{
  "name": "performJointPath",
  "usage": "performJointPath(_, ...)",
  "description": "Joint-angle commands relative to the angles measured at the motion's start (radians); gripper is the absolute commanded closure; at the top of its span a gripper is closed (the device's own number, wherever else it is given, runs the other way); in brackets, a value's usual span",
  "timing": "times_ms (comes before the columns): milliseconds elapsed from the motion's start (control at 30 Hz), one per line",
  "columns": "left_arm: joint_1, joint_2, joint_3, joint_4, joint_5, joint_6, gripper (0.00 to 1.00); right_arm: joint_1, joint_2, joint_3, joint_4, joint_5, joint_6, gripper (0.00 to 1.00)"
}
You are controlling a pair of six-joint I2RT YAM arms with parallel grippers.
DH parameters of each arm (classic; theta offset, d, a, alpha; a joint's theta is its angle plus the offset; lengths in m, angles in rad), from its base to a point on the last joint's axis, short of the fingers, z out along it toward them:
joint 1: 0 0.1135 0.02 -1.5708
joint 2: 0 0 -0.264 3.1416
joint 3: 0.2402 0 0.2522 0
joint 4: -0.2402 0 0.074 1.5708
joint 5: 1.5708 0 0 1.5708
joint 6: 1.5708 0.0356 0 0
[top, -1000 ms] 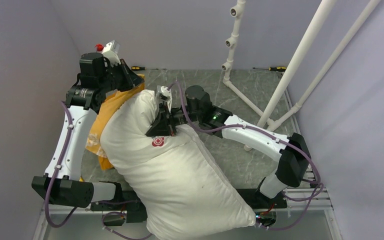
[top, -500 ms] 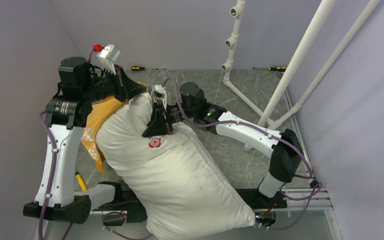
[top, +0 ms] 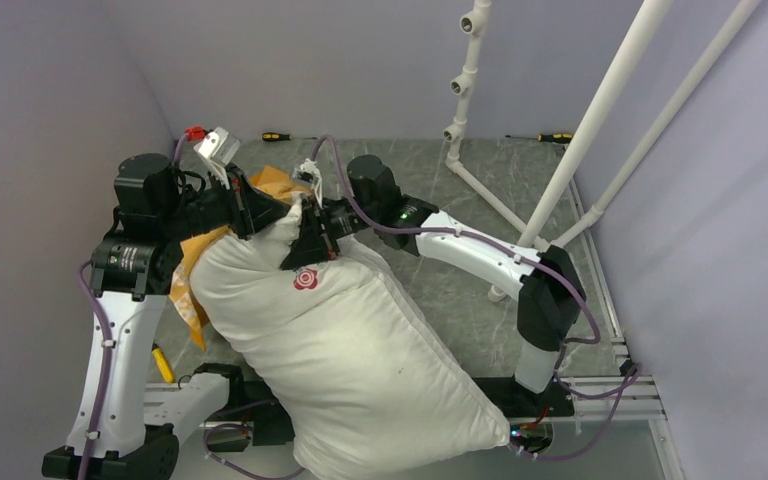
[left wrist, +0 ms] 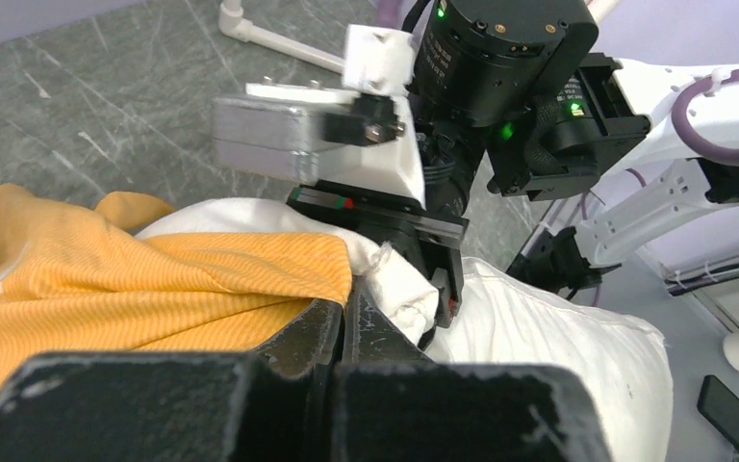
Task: Put the pillow into the pillowcase
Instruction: Stuff the pillow into the pillowcase.
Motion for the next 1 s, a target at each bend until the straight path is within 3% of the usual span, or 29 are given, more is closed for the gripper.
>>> performJointPath(0,-0.02,-0.086,0.006,0.045,0.08,-0.022,1.0,-0.042,0.09,0.013,-0.122,0.123,0.121,1.0)
performJointPath(133,-0.02,-0.088,0.019,0.083,0.014,-0.043,1.0,-0.076,0.117,-0.059,-0.057,0.19,0.269,1.0)
performJointPath(333,-0.02,-0.086,-0.083,0.109,-0.086,-0.054,1.0,-0.07,0.084,-0.068,-0.07,0.284,0.294,0.97)
performJointPath(400,-0.02,-0.092,-0.171,0.121,-0.146,-0.041,1.0,-0.07,0.043,-0.087,-0.067,0.293,0.283,0.86)
performJointPath(500,-0.02,-0.109,-0.313,0.197,-0.175,-0.053,1.0,-0.07,-0.039,-0.131,-0.089,0.333,0.249,0.54)
performJointPath(633,-0.02,-0.121,-0.362,0.246,-0.233,-0.075,1.0,-0.071,-0.167,-0.196,-0.179,0.454,0.189,0.23)
performJointPath(767,-0.02,-0.118,-0.376,0.264,-0.234,-0.079,1.0,-0.078,-0.274,-0.262,-0.189,0.554,0.157,0.07)
performJointPath(967,-0.02,-0.107,-0.38,0.262,-0.22,-0.079,1.0,-0.12,-0.276,-0.252,-0.14,0.594,0.158,0.02)
